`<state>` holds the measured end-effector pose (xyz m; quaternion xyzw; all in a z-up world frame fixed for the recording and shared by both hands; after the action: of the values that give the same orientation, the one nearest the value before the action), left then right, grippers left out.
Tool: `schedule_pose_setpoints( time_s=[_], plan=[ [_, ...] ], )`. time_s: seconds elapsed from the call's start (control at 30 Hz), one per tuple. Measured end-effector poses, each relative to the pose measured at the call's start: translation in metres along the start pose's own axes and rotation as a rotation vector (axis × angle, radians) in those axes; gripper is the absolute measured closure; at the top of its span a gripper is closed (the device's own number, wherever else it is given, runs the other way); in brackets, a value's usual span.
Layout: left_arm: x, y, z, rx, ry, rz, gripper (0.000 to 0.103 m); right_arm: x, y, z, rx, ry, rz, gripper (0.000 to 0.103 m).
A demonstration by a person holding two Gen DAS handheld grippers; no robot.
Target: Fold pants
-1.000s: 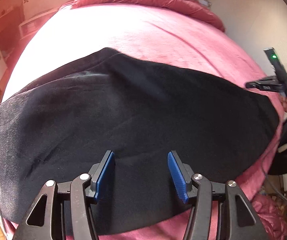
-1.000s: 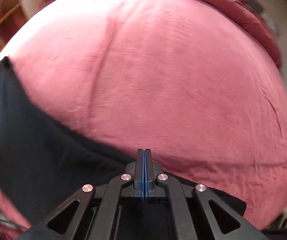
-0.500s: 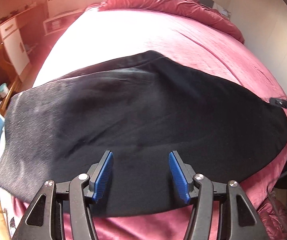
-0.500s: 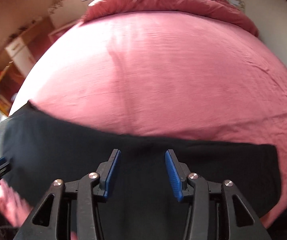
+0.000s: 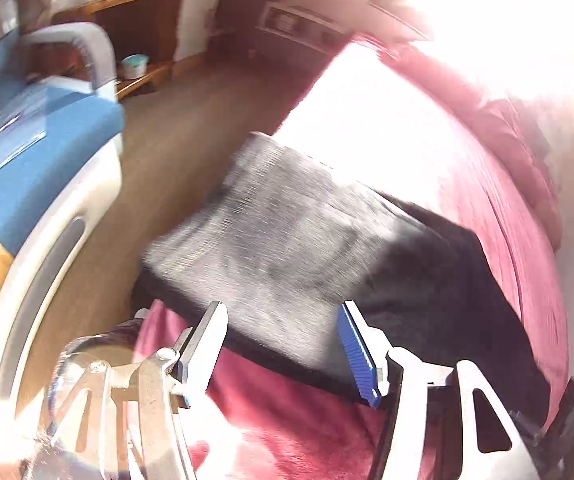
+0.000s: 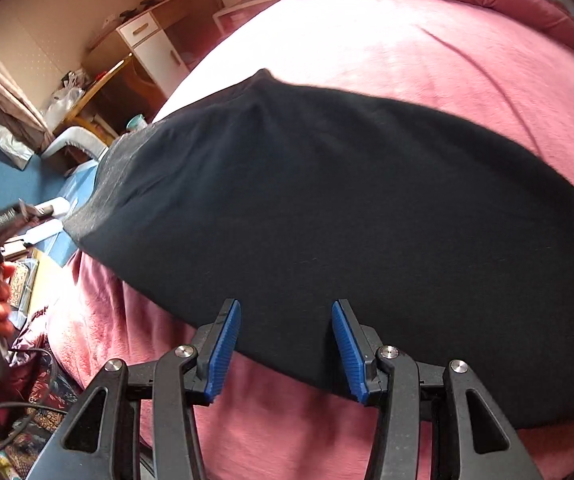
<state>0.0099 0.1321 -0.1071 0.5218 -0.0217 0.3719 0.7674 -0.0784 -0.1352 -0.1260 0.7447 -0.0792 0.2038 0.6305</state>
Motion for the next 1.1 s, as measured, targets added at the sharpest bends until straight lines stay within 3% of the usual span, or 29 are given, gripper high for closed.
schedule_pose_setpoints(
  time_s=[0.17,0.43,0.5,0.53,0.57,0.6,0.63,0.73,0.9,0.97,1.1],
  plan=[
    [0.019,0.01,-0.065,0.057,0.214,0.036,0.044,0.002,-0.012,-0.014,-0.023,0.026,-0.002,0.044],
    [0.015,-0.025,-0.085,0.026,0.287,-0.05,0.047,0.002,-0.024,-0.011,-0.026,-0.001,-0.019,0.04],
    [0.014,-0.036,-0.083,0.003,0.291,-0.085,0.057,0.003,-0.019,-0.009,-0.03,0.0,-0.02,0.039],
    [0.014,-0.04,-0.081,-0.009,0.284,-0.094,0.075,0.003,-0.022,-0.011,-0.034,0.0,-0.02,0.038],
    [0.014,-0.042,-0.077,-0.015,0.257,-0.096,0.085,0.003,-0.023,-0.012,-0.036,-0.004,-0.019,0.038],
    [0.014,-0.039,-0.072,-0.002,0.221,-0.075,0.087,0.003,-0.023,-0.012,-0.036,-0.009,-0.018,0.038],
    [0.015,-0.035,-0.068,-0.006,0.191,-0.055,0.095,0.002,-0.024,-0.012,-0.034,-0.015,-0.015,0.038],
    [0.013,-0.037,-0.064,0.079,0.094,-0.07,0.095,0.0,-0.028,-0.008,-0.021,-0.027,-0.013,0.038],
    [0.009,-0.047,-0.059,0.153,0.027,-0.102,0.088,0.004,-0.025,-0.007,-0.006,-0.006,-0.032,0.038],
    [0.012,-0.033,-0.052,0.23,-0.003,-0.046,0.072,0.013,-0.015,-0.004,0.041,-0.027,-0.022,0.038],
    [0.02,0.001,-0.031,0.206,-0.041,0.107,0.072,0.046,0.0,0.0,0.071,-0.028,0.049,0.04]
  ],
)
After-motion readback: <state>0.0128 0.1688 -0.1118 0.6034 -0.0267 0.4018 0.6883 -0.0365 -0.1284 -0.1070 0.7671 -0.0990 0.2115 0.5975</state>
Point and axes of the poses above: each gripper's, at about its wrist camera, not at the fingertips, and y roughly against the way its jaws point, z to its right, x to its top, the point moved 2 cm from there along -y, roughly the way its jaws point, and after that the axes turned 9 degrees about -x, right-handed, at the moved point
